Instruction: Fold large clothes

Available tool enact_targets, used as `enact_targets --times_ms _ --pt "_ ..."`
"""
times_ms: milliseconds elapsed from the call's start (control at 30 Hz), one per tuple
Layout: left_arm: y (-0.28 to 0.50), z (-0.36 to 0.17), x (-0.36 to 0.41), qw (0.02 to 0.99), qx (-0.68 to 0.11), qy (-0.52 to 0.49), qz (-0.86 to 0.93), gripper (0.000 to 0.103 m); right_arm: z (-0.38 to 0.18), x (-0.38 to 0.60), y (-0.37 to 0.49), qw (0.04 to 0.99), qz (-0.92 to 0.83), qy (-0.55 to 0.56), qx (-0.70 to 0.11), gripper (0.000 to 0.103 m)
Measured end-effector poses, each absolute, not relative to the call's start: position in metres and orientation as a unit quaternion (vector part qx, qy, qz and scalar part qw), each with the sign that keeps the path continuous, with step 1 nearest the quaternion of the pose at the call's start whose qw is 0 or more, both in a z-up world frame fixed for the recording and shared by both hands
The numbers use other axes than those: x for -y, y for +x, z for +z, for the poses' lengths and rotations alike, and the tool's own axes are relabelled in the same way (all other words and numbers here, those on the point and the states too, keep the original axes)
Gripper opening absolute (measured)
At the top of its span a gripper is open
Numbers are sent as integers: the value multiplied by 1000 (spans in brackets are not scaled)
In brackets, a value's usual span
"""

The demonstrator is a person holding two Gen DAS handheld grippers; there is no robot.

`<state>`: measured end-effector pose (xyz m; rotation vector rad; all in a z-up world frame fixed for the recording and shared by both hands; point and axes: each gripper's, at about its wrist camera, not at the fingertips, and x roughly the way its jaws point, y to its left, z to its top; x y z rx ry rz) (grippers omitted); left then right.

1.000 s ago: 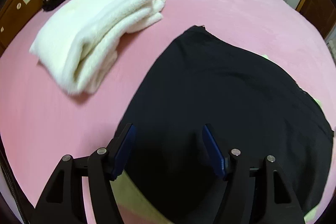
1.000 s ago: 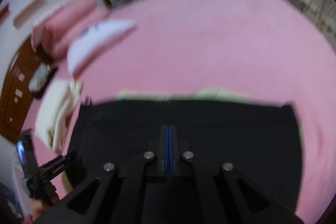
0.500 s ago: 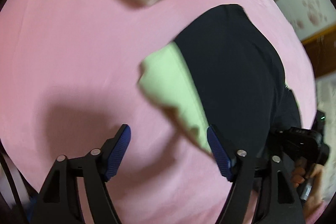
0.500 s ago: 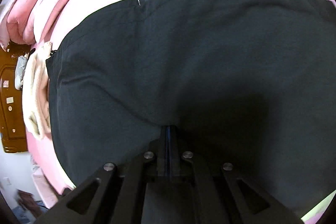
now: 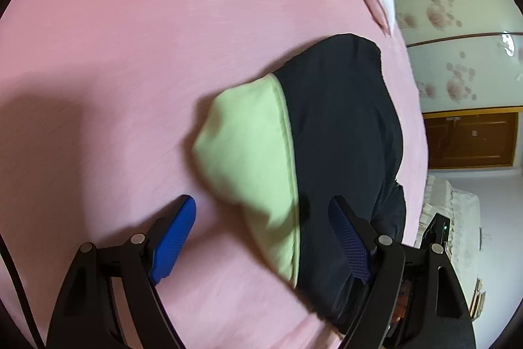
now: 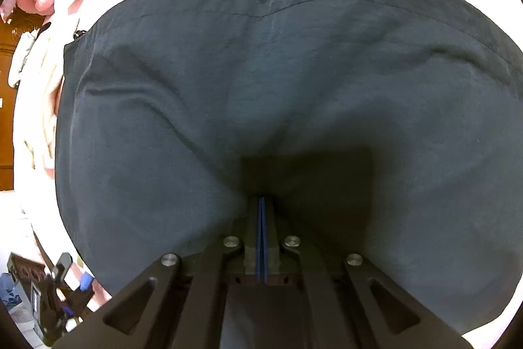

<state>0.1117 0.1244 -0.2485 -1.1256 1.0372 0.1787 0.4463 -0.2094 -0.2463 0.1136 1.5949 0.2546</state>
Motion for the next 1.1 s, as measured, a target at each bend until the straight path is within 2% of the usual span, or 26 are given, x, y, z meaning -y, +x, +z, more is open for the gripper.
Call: enact_targets --times_ms 200,233,267,367,433,533,633,733,867,1100 --pt "138 -252 -117 736 -444 -507 62 79 -248 213 449 690 112 79 -711 0" --pt "140 -251 -117 737 -446 -503 70 72 -248 215 449 690 111 82 -711 0" --pt "143 -251 -117 739 -449 -496 79 59 -247 215 449 690 110 84 -710 0" --pt "145 -250 -118 741 -457 -481 103 37 -246 223 443 695 107 84 -706 0" --pt "142 -245 -116 743 -455 -481 101 32 -250 237 434 700 106 93 -700 0" --pt "147 -224 -106 765 -481 -418 96 24 -248 244 428 703 105 124 -692 0" --pt "142 -187 -89 810 -460 -356 73 15 -249 255 421 708 111 155 -680 0" --pt "136 -144 -59 856 -419 -301 32 12 -251 263 412 720 128 164 -662 0" --pt "127 -88 -7 890 -359 -281 -15 12 -250 271 401 729 162 153 -647 0" --pt "129 -34 99 916 -340 -200 -78 11 -241 286 406 713 218 151 -649 0"
